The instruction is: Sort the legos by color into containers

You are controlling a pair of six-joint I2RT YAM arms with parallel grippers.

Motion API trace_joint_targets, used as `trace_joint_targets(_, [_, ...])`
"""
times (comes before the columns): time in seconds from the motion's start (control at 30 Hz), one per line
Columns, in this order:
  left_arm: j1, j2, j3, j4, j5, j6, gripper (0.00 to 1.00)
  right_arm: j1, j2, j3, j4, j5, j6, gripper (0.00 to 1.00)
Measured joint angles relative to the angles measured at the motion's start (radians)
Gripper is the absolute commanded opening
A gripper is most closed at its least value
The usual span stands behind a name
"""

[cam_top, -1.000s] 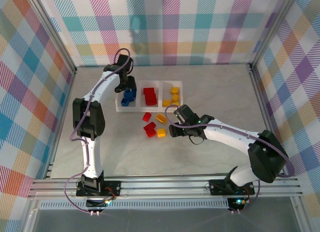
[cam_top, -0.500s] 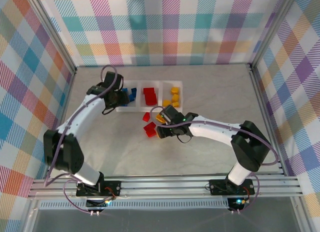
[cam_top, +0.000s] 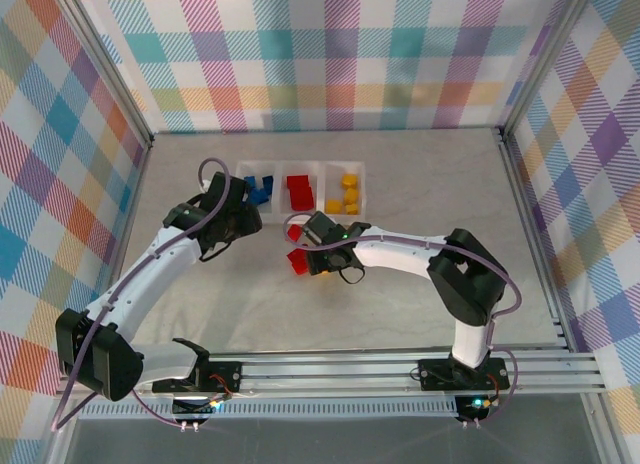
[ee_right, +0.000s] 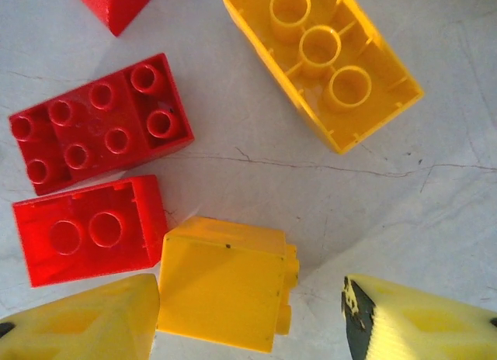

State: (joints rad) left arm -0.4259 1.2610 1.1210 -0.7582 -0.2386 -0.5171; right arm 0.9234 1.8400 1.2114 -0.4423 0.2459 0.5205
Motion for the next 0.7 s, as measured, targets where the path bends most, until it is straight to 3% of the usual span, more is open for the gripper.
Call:
trace_joint_targets(0.4, [-0.026,0.002,0.000,0.000,-0.010,0.000,0.67,0.001,0.048,0.014,0.000,-0.012,0.000,0.60])
trace_joint_targets(0.7, [-0.031,0.002,0.000,-0.004,-0.018,0.000,0.67,0.001,0.050,0.023,0.001,-0.017,-0.008,0.41])
